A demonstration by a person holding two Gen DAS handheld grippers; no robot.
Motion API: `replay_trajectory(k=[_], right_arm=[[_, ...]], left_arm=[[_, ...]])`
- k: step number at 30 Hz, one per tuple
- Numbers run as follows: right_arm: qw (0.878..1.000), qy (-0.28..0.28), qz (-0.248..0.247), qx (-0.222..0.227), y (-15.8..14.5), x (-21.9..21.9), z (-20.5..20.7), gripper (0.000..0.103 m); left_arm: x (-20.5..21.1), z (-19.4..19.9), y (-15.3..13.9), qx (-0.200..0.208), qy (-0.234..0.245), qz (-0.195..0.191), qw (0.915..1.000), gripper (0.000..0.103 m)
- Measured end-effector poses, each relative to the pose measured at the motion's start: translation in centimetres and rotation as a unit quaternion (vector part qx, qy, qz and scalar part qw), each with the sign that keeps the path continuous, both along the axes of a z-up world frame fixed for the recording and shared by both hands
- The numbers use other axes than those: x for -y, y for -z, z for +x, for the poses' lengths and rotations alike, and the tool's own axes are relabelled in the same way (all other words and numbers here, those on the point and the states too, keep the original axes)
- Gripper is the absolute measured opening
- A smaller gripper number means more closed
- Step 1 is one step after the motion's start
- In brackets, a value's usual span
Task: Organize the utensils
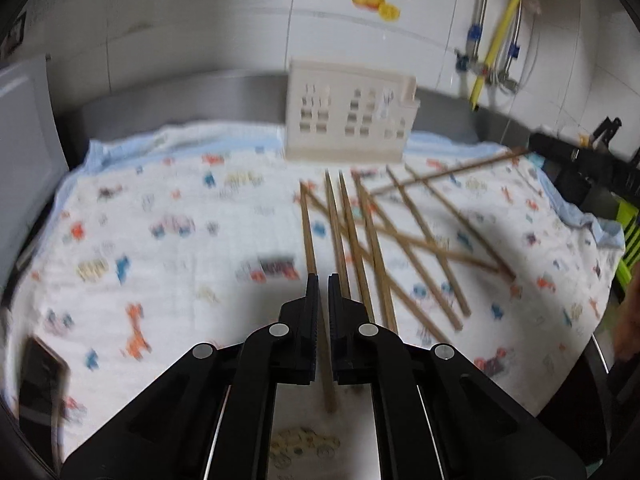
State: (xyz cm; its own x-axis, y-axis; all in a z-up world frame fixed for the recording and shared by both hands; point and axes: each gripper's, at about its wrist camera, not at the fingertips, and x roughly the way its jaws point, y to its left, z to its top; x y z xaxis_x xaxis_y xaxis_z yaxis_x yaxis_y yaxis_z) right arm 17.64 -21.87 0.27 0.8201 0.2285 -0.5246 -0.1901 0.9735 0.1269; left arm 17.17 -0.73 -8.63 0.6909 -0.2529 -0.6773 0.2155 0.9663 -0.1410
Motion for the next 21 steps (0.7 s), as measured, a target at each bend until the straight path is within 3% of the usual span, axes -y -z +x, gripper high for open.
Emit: replay_trajectory(k=[7, 13, 14, 15, 17, 20, 21], right_arm=[[1.000, 0.003, 0.000, -0.001, 0.4, 0.2, -0.4, 0.007], [1.000, 0.005, 0.001, 0.000, 0.6, 0.4, -0.5, 0.007], [1.000, 0.006, 0.002, 0.001, 0.6, 0.4, -0.5, 0.007], [1.000, 0.006, 0.003, 0.001, 0.6, 0.4, -0.5, 0.007], [1.000, 0.006, 0.002, 0.002, 0.6, 0.4, -0.5, 0.007], [1.000, 0.006, 0.005, 0.001, 0.6, 0.4, -0.5, 0.007], [1.000, 0.006, 0.004, 0.001, 0.6, 0.4, -0.5, 0.007]], left_arm=[[0.5, 0.3, 3.8, -0.046, -0.016, 0.013, 0.9987, 0.006], [0.5, 0.5, 4.4, -0.056, -0.018, 0.010, 0.9982, 0.007], [0.4, 0.6, 4.5, -0.059, -0.019, 0.007, 0.9981, 0.012], [0.4, 0.6, 4.5, -0.060, -0.022, 0.007, 0.9979, 0.031], [0.3, 0.5, 4.6, -0.057, -0.031, 0.009, 0.9978, 0.040], [0.5, 0.4, 4.7, -0.056, -0.032, 0.010, 0.9978, 0.037], [0.5, 0.4, 4.7, -0.054, -0.035, 0.013, 0.9979, 0.028]])
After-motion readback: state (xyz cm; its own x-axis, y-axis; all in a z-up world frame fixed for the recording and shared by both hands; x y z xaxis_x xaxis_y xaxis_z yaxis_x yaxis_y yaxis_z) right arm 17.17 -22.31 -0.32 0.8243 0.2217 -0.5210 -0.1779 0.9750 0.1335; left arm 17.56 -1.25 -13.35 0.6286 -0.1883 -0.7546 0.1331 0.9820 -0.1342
